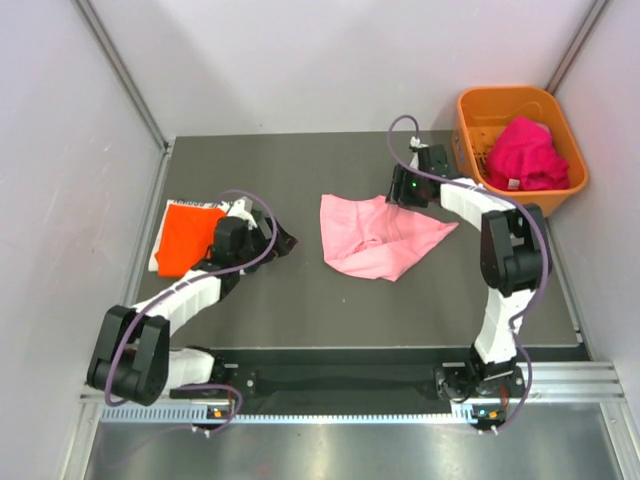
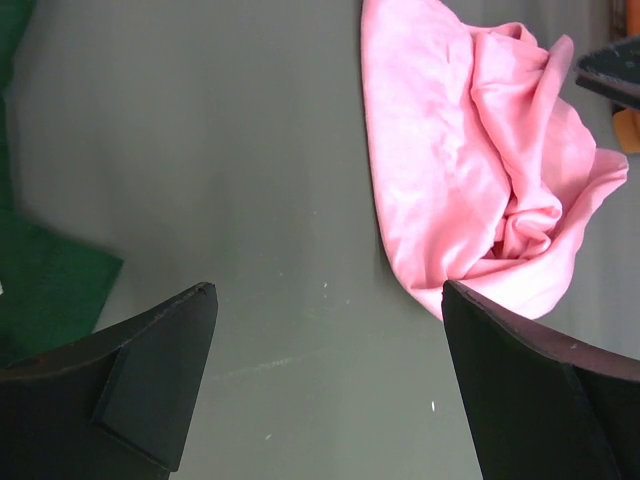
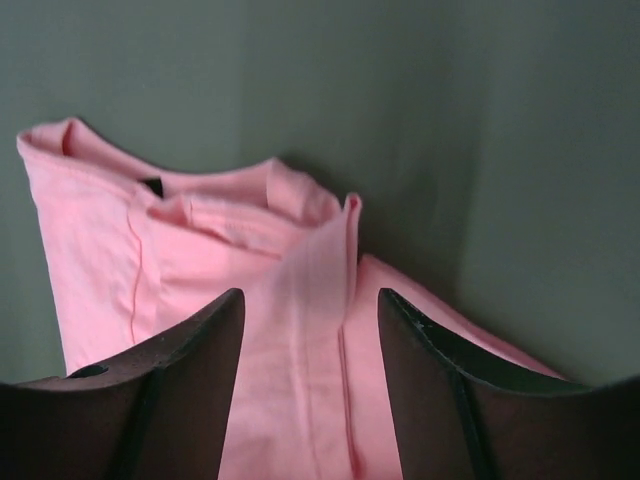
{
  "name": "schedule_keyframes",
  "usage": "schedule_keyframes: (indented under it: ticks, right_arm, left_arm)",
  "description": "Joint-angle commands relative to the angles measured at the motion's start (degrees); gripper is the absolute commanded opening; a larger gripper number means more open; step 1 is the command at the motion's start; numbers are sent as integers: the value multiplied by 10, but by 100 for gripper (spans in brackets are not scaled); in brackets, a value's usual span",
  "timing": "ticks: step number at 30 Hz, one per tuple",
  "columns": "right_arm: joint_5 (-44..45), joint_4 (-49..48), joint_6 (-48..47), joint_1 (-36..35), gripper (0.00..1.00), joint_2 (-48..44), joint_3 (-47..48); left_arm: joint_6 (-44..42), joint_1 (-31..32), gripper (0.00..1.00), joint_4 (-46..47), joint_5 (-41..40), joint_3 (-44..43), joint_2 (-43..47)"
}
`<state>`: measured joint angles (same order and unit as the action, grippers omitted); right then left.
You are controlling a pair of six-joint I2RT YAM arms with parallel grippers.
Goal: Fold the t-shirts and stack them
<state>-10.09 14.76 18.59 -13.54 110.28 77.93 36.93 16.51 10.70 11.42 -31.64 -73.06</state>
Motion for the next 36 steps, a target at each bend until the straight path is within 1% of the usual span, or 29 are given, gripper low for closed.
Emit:
schedule_keyframes:
  ticks: [1,3,4,6,8,13,14,15,16,17,18,19,21,24,25,28,30,33,34,36]
  right_arm:
    - [-7,-5,15,10,56,42,67]
    - [-10,4,15,11,55,62,96]
    - [-11,7,16,11,49,75,102]
    - [-15,4,15,11,43,81,110]
    - [-11,3,16,11,42,80,109]
    - [-2,10,12,11,39,80,113]
    - [0,10,12,11,34,80,115]
    - [1,14,8,11,21,81,116]
    - [3,15,9,11,15,82,116]
    - [5,16,10,8,9,82,116]
    - [13,18,6,4,3,82,117]
    - [20,24,3,1,0,81,120]
    - [44,29,-5,-10,0,71,115]
    - [61,-5,-17,-33,0,12,74]
    - [67,-6,-23,-41,0,-21,68]
    - [114,30,-62,-83,0,-78,77]
    - [136,62,-87,-110,0,-102,93]
    - [114,85,-100,-121,0,-166,97]
    - [113,89,-101,-120,0,-204,96]
    - [129,117,-98,-120,0,-241,105]
  left_arm:
    - [-19,-3,99,48,0,25,41]
    - [-25,-3,99,55,-3,38,51]
    - [-27,-3,99,59,-4,42,63]
    - [-29,-3,98,69,-3,58,74]
    - [-30,-3,98,87,1,68,91]
    - [-28,-4,98,99,16,75,104]
    - [-28,-3,97,98,16,75,105]
    - [-28,-3,96,96,11,76,107]
    - [-20,-3,96,90,-4,77,117]
    - [-13,-5,97,82,-50,81,125]
    - [-9,-8,99,78,-67,90,133]
    - [-5,-10,99,81,-77,96,149]
    - [-5,-10,99,106,-79,113,162]
    - [9,-10,99,110,-98,124,171]
    - [10,-10,99,107,-101,124,168]
    - [-2,-10,99,86,-93,111,161]
    - [-6,-10,99,86,-82,108,159]
    - [-11,-10,99,103,-60,115,163]
    - [-19,-10,99,109,-34,117,163]
    - [-29,-10,99,137,1,122,161]
